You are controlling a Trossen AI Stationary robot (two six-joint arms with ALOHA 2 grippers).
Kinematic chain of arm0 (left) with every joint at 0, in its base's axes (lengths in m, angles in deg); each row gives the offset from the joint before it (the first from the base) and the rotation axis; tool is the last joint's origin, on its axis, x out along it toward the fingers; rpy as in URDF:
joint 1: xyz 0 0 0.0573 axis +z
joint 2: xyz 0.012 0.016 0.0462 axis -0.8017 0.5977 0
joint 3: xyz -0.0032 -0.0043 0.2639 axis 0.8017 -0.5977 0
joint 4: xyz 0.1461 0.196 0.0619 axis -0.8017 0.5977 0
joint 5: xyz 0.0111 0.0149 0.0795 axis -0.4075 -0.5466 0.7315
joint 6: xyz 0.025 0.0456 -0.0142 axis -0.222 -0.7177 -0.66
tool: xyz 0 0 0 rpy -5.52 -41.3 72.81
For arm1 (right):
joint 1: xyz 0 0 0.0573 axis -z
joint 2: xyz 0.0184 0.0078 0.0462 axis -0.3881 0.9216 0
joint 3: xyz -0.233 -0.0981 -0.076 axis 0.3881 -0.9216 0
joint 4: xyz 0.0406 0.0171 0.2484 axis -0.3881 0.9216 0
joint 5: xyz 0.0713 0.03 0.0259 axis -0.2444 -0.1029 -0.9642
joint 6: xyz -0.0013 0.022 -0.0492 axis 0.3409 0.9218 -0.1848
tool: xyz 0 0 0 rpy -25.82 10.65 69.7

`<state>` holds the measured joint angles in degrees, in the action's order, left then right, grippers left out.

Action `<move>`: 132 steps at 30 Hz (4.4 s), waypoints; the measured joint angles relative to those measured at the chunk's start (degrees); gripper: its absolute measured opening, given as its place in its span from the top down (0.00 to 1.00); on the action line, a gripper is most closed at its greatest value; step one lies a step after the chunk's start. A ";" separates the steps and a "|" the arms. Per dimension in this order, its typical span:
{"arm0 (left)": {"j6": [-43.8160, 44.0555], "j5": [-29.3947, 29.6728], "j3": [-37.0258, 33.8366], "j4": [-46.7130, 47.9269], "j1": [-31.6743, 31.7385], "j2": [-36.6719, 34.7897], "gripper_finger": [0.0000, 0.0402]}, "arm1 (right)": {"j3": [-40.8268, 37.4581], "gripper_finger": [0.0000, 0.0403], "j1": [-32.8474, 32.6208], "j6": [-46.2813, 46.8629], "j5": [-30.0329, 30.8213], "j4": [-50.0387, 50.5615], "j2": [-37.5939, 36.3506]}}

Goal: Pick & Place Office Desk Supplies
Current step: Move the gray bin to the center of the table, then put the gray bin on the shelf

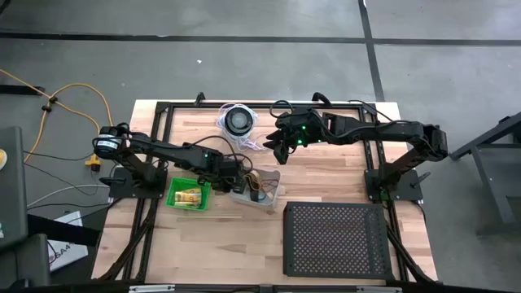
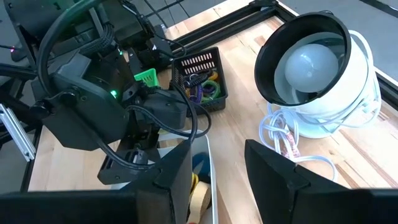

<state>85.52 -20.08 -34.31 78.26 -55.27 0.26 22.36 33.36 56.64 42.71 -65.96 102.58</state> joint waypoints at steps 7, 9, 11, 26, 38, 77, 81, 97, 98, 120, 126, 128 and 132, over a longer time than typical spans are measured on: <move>-2.06 0.04 0.00 0.24 0.00 0.02 1.00 | 0.00 0.66 -0.01 0.00 0.00 0.02 0.00; -2.67 -0.05 0.00 0.53 0.00 0.04 1.00 | -0.01 0.66 -0.01 0.00 0.00 0.00 0.00; -3.33 -0.58 0.00 0.71 0.11 0.07 1.00 | 0.00 0.66 0.01 0.00 0.00 0.01 0.00; -1.85 -1.67 0.00 2.48 1.60 0.09 1.00 | -0.02 0.66 -0.01 0.00 0.00 0.02 0.00; 2.26 -0.95 0.77 4.28 1.60 0.10 1.00 | 0.00 0.66 0.01 0.00 0.00 0.02 0.00; 1.63 4.42 5.84 11.65 -0.76 4.26 0.88 | -0.02 0.66 0.01 0.00 0.00 -0.20 0.00; 1.47 4.94 5.84 11.22 -0.76 4.22 0.81 | -0.02 0.66 0.01 0.00 0.00 -0.20 0.00; -0.50 4.97 5.97 11.30 0.42 -2.93 0.77 | -0.02 0.66 -0.01 0.00 -0.02 -0.22 0.00; -0.95 5.15 5.97 11.54 0.52 -3.98 0.77 | -0.02 0.66 0.01 0.00 0.00 -0.26 0.00; -37.89 7.34 6.01 18.38 -0.79 -16.20 0.77 | -0.02 0.66 -0.01 0.00 0.00 -0.91 0.00; -52.12 7.05 6.01 18.38 -3.72 -17.44 0.77 | -0.01 0.66 -0.01 0.00 0.00 -0.91 0.00; -59.11 6.09 6.01 18.52 -4.71 -17.66 0.77 | -0.01 0.66 -0.01 0.00 0.00 -0.92 0.00; -68.72 4.00 6.01 18.64 -6.85 -17.70 0.77 | -0.02 0.66 0.01 0.00 0.00 -0.92 0.00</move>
<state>16.80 -16.07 -28.30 96.90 -62.12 -17.44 22.34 33.36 56.64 42.71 -66.88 102.58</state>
